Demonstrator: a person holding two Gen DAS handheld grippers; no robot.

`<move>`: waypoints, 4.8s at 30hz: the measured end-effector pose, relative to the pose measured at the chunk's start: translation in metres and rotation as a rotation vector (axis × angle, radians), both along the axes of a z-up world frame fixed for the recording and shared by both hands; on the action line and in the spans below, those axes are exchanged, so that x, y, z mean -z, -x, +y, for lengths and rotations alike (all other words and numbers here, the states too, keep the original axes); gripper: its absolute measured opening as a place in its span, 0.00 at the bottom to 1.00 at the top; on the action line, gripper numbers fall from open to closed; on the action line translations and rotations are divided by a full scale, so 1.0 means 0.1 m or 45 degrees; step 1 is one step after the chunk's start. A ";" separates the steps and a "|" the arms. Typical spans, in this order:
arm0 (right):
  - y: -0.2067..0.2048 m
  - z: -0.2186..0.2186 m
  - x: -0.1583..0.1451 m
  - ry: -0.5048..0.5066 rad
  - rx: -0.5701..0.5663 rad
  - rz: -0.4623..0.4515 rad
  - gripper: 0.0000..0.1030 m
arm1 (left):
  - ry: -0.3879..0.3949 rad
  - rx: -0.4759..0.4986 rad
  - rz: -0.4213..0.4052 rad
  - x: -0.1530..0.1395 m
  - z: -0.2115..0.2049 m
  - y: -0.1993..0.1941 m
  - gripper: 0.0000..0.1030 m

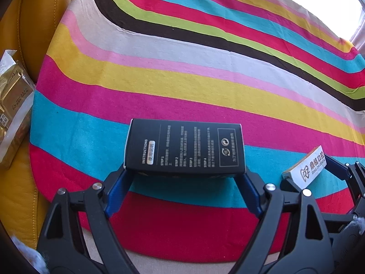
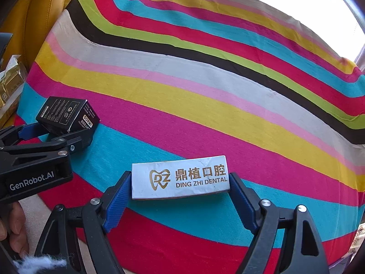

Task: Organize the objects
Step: 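Lift both boxes and carry them over the storage box, then lower both boxes into the storage box and open both grippers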

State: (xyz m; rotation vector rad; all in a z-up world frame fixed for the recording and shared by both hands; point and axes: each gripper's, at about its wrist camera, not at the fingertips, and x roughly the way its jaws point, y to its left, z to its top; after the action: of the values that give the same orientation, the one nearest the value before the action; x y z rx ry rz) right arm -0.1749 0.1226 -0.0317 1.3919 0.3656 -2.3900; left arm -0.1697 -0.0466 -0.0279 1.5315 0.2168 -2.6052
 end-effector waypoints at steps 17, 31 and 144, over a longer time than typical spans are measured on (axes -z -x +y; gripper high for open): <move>-0.31 0.26 -0.16 0.033 0.132 0.049 0.80 | -0.002 0.059 0.037 -0.17 0.11 -0.55 0.84; -0.70 0.47 -0.31 0.093 0.186 0.061 0.81 | -0.018 0.105 0.061 -0.21 0.15 -0.83 0.84; -2.30 4.31 -0.25 -0.023 1.092 0.078 0.83 | -0.210 1.136 -0.161 -0.32 3.98 -1.65 0.95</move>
State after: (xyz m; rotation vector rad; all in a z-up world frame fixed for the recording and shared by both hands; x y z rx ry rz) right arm 0.0547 0.5534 -0.0072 1.7236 -0.2691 -3.0845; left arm -0.0052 0.3517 0.0039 2.2357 -0.3661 -3.1360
